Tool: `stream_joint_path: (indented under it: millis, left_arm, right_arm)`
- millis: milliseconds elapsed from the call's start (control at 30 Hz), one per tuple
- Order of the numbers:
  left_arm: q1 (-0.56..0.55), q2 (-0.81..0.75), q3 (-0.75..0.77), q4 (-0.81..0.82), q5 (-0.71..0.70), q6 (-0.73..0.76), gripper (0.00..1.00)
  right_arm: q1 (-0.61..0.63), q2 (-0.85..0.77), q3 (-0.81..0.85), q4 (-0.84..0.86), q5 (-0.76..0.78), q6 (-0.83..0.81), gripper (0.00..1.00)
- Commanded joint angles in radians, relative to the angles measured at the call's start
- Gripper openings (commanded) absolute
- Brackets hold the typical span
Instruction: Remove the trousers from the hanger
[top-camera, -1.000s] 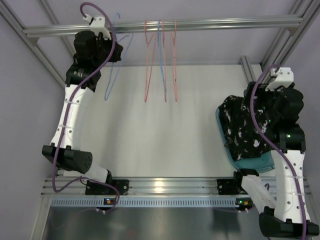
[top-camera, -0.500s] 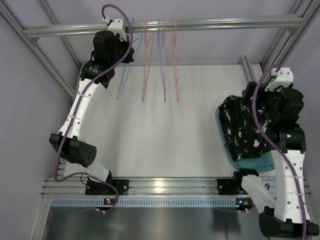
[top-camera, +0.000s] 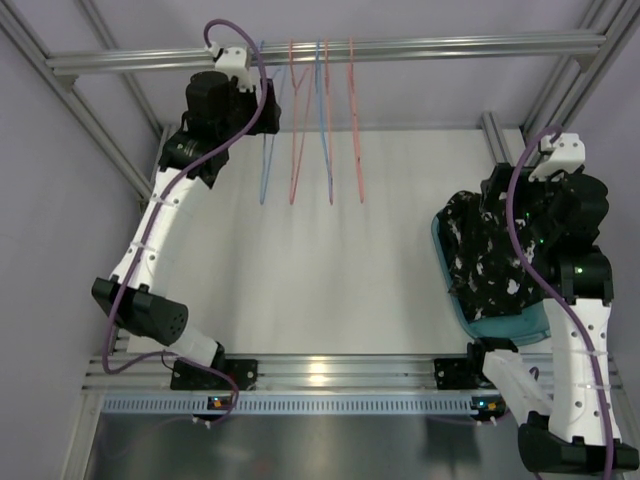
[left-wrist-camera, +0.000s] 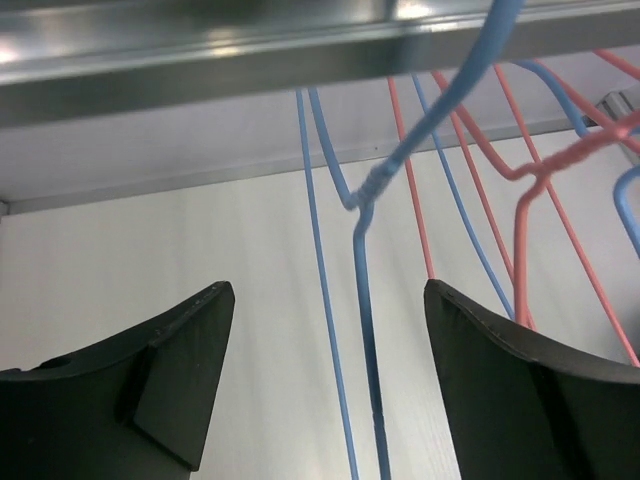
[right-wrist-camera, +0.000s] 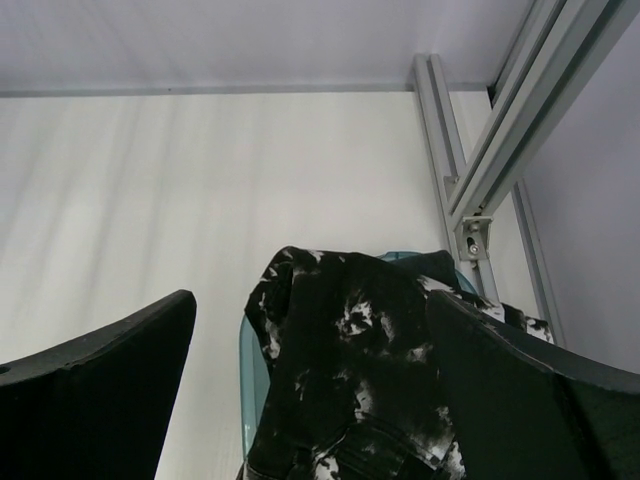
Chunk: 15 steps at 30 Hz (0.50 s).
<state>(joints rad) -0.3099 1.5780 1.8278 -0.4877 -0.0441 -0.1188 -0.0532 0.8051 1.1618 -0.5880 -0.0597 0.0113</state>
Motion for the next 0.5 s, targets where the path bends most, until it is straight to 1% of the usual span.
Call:
stream_joint_path:
  millis: [0,67,100,133,167,233,267,300,367,433,467]
  left_arm:
    - [0.005,-0.119,-0.042,0.064,-0.010,0.011,0.84]
    - [0.021,-0.169,-0.076,0.063,0.003,0.008,0.91]
    - [0.031,-0.188,-0.090,0.063,0.018,-0.005,0.94]
    - [0.043,-0.205,-0.104,0.064,0.038,-0.019,0.95]
    - [0.084,-0.240,-0.129,0.064,0.049,-0.034,0.95]
    - [0.133,-0.272,-0.162,0.063,0.116,-0.088,0.97]
    - [0.188,-0.315,-0.198,0.064,0.137,-0.106,0.97]
    - [0.216,-0.334,-0.218,0.064,0.162,-0.143,0.98]
    - [0.285,-0.378,-0.281,0.063,0.200,-0.159,0.98]
    - [0.302,-0.444,-0.327,0.060,0.225,-0.148,0.98]
    - [0.348,-0.464,-0.376,0.060,0.231,-0.145,0.98]
  right_arm:
    - [-0.014,0.003,0.052,0.013,-0.031,-0.002,0.99]
    - [-0.014,0.012,0.061,0.016,-0.043,-0.002,0.99]
    - [-0.014,0.016,0.064,0.016,-0.048,-0.034,0.99]
    - [-0.014,0.017,0.067,0.017,-0.057,-0.037,0.99]
    - [-0.013,0.022,0.068,0.020,-0.061,-0.040,0.99]
    - [-0.014,0.025,0.072,0.024,-0.078,-0.047,0.99]
    - [-0.014,0.028,0.073,0.024,-0.084,-0.050,0.99]
    - [-0.014,0.029,0.073,0.024,-0.092,-0.056,0.99]
    - [-0.013,0.032,0.073,0.017,-0.117,-0.062,0.99]
    - [-0.014,0.032,0.062,0.014,-0.141,-0.076,0.99]
    - [-0.014,0.032,0.058,0.013,-0.152,-0.083,0.99]
